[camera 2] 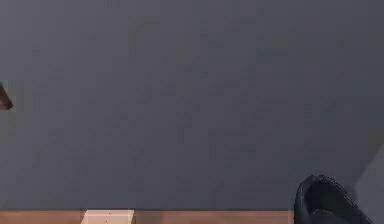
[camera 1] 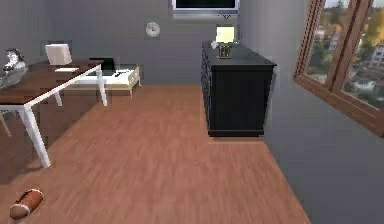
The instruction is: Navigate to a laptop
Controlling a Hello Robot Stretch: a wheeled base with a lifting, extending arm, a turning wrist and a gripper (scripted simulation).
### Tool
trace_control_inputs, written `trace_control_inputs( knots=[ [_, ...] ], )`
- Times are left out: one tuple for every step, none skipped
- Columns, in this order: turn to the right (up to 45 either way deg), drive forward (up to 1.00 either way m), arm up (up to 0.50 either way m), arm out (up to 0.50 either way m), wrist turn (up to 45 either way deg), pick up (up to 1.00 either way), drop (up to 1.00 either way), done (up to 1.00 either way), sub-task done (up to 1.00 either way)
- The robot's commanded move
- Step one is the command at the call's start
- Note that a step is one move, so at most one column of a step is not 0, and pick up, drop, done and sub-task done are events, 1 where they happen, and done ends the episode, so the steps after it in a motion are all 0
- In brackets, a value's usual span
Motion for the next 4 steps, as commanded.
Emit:
trace_control_inputs(
  knots=[
    [-15.0,0.00,0.00,0.00,0.0,0.00,0.00,0.00,0.00],
    [0.0,1.00,0.00,0.00,0.0,0.00,0.00,0.00,0.00],
    [0.0,1.00,0.00,0.00,0.0,0.00,0.00,0.00,0.00],
    [-3.0,0.00,0.00,0.00,0.0,0.00,0.00,0.00,0.00]
  ],
)
